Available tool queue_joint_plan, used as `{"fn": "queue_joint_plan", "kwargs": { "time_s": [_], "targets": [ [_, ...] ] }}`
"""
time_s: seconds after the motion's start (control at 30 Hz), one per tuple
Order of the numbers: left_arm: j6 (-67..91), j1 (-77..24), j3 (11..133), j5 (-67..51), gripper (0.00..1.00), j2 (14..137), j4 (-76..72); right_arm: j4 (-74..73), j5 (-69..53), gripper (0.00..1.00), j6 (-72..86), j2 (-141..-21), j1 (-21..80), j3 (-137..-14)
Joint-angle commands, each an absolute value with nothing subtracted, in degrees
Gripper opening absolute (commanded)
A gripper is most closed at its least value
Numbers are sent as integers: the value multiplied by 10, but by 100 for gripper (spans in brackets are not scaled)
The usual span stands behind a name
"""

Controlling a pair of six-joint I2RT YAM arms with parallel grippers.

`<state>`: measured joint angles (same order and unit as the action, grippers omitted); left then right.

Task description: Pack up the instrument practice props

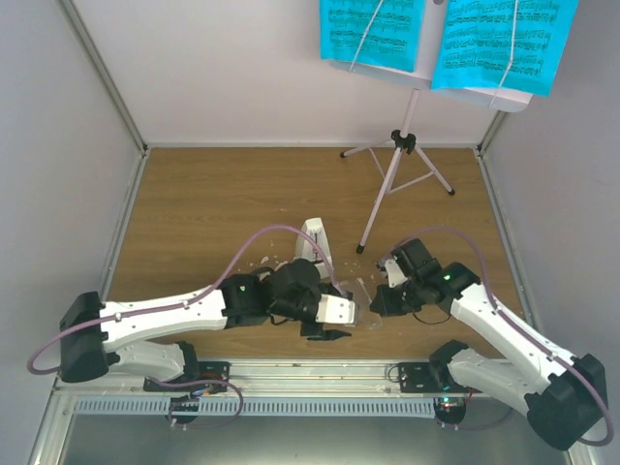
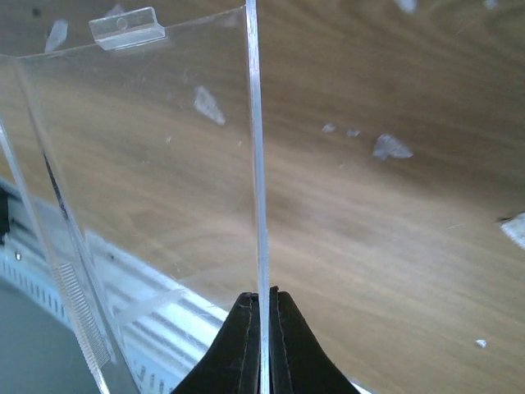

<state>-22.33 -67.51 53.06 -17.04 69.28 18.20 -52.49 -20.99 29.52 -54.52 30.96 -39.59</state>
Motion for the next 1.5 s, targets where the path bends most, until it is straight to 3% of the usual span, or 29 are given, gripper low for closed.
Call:
{"fn": "queue_joint_plan", "kwargs": {
  "time_s": [0.0,0.4,0.87,1.17,1.47],
  "targets": [
    [-253,-706,551,-136,65,729,181,-560,-237,1,275,-568,354,-426],
    [-256,-726,544,-127,53,758,200,-599,-265,1,192,-649,401,-486],
    [-252,-734,534,-55,51,769,207,-610,-258,1,172,-663,409,-499],
    [-258,-744,542,-54,35,790,218,-617,-250,1,171,-661,409,-503],
    [-259,-750,544,-25,32,808,211,-621,-250,0,167,-661,410,-506]
  ]
}}
